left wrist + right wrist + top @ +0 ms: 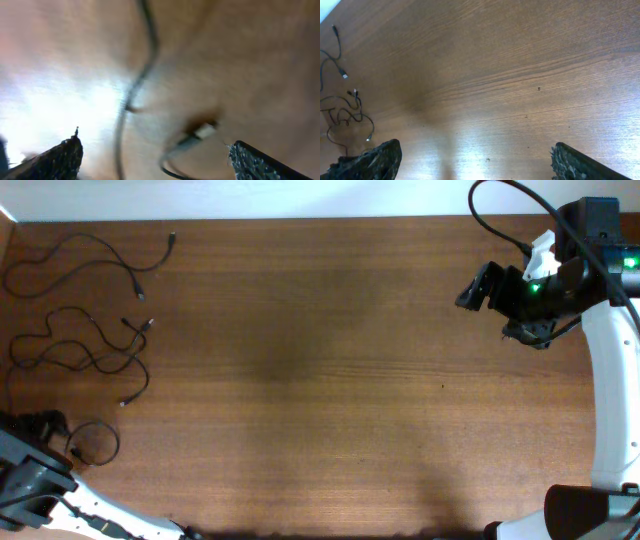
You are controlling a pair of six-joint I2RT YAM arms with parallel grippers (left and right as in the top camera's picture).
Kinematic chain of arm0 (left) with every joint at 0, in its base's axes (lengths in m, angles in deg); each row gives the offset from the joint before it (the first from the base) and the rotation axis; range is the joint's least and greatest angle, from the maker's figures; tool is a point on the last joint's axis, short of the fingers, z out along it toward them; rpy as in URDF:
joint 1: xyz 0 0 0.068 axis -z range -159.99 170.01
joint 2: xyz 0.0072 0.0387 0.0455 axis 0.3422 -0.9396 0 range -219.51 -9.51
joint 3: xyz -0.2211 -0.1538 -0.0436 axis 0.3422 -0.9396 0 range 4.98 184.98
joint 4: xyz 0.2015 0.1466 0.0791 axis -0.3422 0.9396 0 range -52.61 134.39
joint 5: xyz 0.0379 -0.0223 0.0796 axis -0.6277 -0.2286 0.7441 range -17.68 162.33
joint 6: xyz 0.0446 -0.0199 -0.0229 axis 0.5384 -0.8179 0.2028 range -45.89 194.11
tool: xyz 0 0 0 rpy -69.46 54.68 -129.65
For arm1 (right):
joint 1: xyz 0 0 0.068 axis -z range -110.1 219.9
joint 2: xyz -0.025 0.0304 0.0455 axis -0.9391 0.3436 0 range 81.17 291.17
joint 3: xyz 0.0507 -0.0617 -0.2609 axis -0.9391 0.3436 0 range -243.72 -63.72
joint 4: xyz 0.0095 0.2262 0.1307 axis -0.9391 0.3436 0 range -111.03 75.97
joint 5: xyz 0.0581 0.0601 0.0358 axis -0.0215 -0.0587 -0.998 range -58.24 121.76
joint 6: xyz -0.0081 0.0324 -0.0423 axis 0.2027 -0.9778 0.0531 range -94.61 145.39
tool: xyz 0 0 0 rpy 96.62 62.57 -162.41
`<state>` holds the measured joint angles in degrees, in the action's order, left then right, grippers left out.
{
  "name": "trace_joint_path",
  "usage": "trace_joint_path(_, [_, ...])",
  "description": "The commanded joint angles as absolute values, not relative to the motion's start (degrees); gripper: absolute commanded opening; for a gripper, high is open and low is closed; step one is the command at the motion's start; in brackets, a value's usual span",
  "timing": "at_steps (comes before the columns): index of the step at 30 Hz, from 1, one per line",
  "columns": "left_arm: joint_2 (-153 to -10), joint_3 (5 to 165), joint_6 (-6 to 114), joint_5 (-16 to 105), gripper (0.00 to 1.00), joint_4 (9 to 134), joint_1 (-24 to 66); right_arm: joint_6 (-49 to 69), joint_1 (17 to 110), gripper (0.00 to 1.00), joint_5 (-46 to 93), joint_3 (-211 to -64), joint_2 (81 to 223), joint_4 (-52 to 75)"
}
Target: Untangle cables
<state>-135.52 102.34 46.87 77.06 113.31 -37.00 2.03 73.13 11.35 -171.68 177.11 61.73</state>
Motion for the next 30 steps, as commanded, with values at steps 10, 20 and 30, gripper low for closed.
trace_joint_path(10, [-131.9,128.9,57.6,68.9,0.99,133.9,-36.8,4.2,72.9,0.96,11.5,-172.4,177.7,61.5])
trace_joint_path(20, [-125.2,102.8,43.9,61.1,0.99,121.9,-37.1,4.2,72.9,0.96,11.4,-172.4,177.7,60.2])
trace_joint_path(30, [-125.2,91.9,37.2,62.2,0.93,105.9,-37.1,4.2,72.9,0.96,11.4,-172.4,177.7,60.6])
